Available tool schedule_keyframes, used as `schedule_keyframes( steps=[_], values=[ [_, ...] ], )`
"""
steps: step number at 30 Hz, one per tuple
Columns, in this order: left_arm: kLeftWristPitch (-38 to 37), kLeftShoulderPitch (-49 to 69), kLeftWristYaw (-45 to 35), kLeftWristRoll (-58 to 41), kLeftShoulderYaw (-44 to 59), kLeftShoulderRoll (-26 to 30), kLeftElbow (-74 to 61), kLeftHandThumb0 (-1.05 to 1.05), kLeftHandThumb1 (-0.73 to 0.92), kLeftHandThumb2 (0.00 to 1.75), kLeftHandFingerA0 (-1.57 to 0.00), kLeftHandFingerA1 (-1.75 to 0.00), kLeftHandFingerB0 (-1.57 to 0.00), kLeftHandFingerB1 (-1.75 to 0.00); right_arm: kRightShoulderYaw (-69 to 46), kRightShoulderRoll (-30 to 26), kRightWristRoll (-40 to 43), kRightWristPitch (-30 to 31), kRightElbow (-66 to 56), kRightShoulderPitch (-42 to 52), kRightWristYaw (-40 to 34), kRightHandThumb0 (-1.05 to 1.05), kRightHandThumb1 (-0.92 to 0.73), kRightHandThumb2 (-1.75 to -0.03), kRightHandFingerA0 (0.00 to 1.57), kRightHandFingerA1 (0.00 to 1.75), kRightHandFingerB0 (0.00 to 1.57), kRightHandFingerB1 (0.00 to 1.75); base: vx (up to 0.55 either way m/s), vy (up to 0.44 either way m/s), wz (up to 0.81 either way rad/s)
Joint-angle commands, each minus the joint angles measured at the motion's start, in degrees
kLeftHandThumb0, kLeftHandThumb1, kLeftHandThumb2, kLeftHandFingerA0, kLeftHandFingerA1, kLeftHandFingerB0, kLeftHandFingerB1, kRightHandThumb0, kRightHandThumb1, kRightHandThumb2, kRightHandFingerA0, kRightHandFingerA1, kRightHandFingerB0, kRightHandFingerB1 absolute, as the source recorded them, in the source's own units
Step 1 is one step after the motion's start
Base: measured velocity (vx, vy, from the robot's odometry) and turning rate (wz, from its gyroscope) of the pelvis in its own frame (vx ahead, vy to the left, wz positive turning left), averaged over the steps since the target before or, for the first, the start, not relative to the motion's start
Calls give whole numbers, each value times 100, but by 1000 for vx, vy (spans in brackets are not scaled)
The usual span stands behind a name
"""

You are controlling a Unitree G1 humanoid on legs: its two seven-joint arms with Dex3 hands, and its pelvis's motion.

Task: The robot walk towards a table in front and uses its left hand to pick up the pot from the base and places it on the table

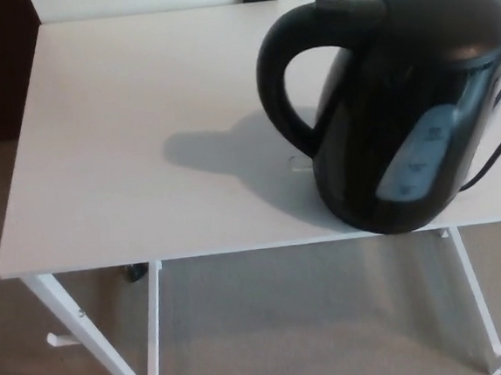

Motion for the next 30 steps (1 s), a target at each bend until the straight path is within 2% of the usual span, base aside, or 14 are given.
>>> schedule_keyframes(
  steps=[1, 13, 16, 17, 18, 19, 20, 21, 25, 26, 27, 28, 29, 30],
  values=[
    [10, 33, 38, 75, -3, 61, 8, -37, 50, 55, -44, -39, -36, -35, 31, -63, -56, -17, 24, 42, -83, -27, 18, -66, 100, 88, 89, 83, 14, -89, -1],
    [56, 9, 42, 12, 48, 60, 18, -37, 49, 55, -46, -40, -36, -35, 44, -59, -16, -1, 22, 21, 25, -27, 17, -66, 99, 88, 88, 82, 2, -7, 0],
    [564, 11, -361, -720, 485, -47, -222, -31, 48, 54, -47, -38, -39, -35, 37, -12, -9, -31, 21, 43, -20, -27, 17, -66, 99, 88, 89, 82, 0, 0, 0],
    [803, 2, -503, -1082, 758, -49, -351, -36, 41, 63, -44, -44, -37, -41, 46, -9, -22, -50, 21, 68, -56, -28, 17, -66, 99, 88, 89, 83, 0, 0, 0],
    [903, 2, -563, -1200, 881, -54, -415, -36, 41, 63, -44, -44, -37, -41, 50, -8, -28, -57, 20, 77, -70, -28, 17, -66, 99, 88, 89, 83, 0, 0, 0],
    [1116, -36, -672, -1467, 1190, 40, -495, -37, 41, 63, -40, -44, -34, -41, 49, -10, -26, -65, 16, 91, -78, -28, 17, -66, 99, 88, 89, 82, 0, 0, 0],
    [1275, -95, -672, -1670, 1458, 139, -449, -28, 48, 55, -45, -39, -36, -34, 69, -27, -50, -74, 12, 97, -102, -28, 17, -66, 100, 88, 88, 83, 0, 0, 0],
    [1430, -199, -651, -1922, 1846, 326, -272, -37, 40, 62, -38, -42, -31, -39, 92, -60, -78, -90, 7, 108, -123, -28, 17, -66, 100, 88, 88, 82, 0, 0, 0],
    [1425, -417, -443, -2212, 2771, 1005, 220, -41, 39, 64, -37, -44, -29, -40, 89, -110, -53, -92, -8, 79, -51, -28, 17, -66, 99, 88, 88, 82, 0, 0, 0],
    [1503, -569, -259, -2317, 3088, 1219, 290, -39, 39, 64, -41, -48, -32, -42, 68, -133, -23, -93, -20, 29, -17, -28, 17, -66, 99, 88, 88, 82, 0, 0, 0],
    [1522, -654, -185, -2366, 3254, 1319, 330, -31, 48, 54, -47, -43, -37, -35, 60, -145, -12, -92, -26, -5, -2, -28, 17, -66, 99, 88, 88, 82, -16, -81, 2],
    [1515, -700, -184, -2372, 3368, 1367, 370, -31, 48, 54, -47, -43, -37, -35, 61, -152, -13, -91, -28, -21, 4, -28, 17, -66, 99, 88, 88, 82, 0, 0, 0],
    [1553, -826, 94, -2372, 3555, 1557, 42, -38, 44, 66, -34, -47, -32, -43, 61, -131, -11, -67, -28, -81, -7, -28, 18, -66, 99, 88, 88, 82, -21, -81, 1],
    [1554, -916, 203, -2394, 3693, 1663, -257, -33, 51, 55, -38, -45, -31, -34, 45, -112, 8, -49, -28, -119, 2, -27, 18, -66, 99, 88, 89, 82, -23, -82, 1]
  ],
)
